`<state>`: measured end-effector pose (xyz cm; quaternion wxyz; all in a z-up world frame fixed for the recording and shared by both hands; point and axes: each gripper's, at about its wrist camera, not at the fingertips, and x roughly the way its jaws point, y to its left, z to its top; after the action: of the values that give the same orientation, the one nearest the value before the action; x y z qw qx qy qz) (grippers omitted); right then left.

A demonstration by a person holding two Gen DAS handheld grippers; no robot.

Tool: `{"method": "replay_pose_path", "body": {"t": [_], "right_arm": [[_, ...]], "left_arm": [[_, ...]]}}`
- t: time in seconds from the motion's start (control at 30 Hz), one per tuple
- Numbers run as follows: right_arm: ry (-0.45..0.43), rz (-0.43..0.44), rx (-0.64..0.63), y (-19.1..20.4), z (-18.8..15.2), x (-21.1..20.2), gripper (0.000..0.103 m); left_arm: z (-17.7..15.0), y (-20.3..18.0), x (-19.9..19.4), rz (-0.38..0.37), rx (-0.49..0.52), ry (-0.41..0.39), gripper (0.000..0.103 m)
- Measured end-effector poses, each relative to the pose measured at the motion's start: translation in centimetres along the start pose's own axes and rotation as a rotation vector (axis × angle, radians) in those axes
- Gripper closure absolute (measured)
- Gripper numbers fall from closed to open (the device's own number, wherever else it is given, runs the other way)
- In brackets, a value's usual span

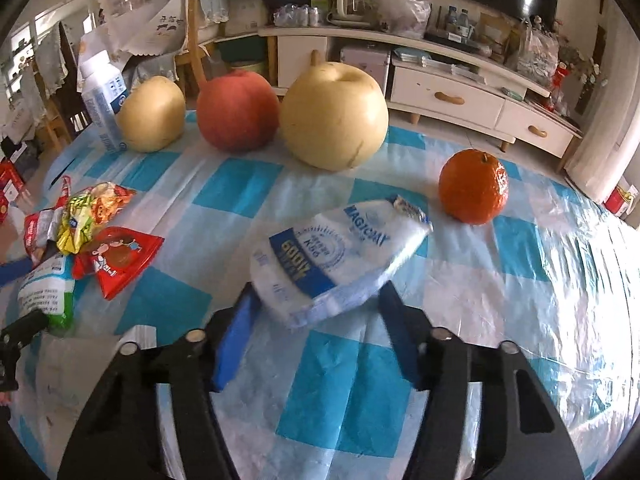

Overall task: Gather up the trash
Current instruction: 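Close the right tool on the MAGIC bottle and lift it, then grasp the green-white pouch with the left tool while the right tool holds the bottle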

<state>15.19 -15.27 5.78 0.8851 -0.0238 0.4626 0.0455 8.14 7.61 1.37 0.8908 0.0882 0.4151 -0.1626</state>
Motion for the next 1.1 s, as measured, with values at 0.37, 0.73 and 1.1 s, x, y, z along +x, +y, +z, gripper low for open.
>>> {"method": "replay_pose_path", "body": {"t": [0.37,0.73,1.1], "right_arm": [[-0.002,0.123,0.303,-3.2,1.4,0.0,0.016],[-0.016,-0.056,0.165,0.0,3.9,2.5,0.044],[-0.044,0.100,0.095,0.6,3.5,0.8,0.083]], "left_arm": [[-0.2,-1.3,-0.2,0.003,0.002,0.001,0.045],[-0.5,-2.4,-0.1,-0.020,0.024,0.013,0.042],[-0.3,-2.3,0.2,-0.036,0.012,0.035,0.033]]}}
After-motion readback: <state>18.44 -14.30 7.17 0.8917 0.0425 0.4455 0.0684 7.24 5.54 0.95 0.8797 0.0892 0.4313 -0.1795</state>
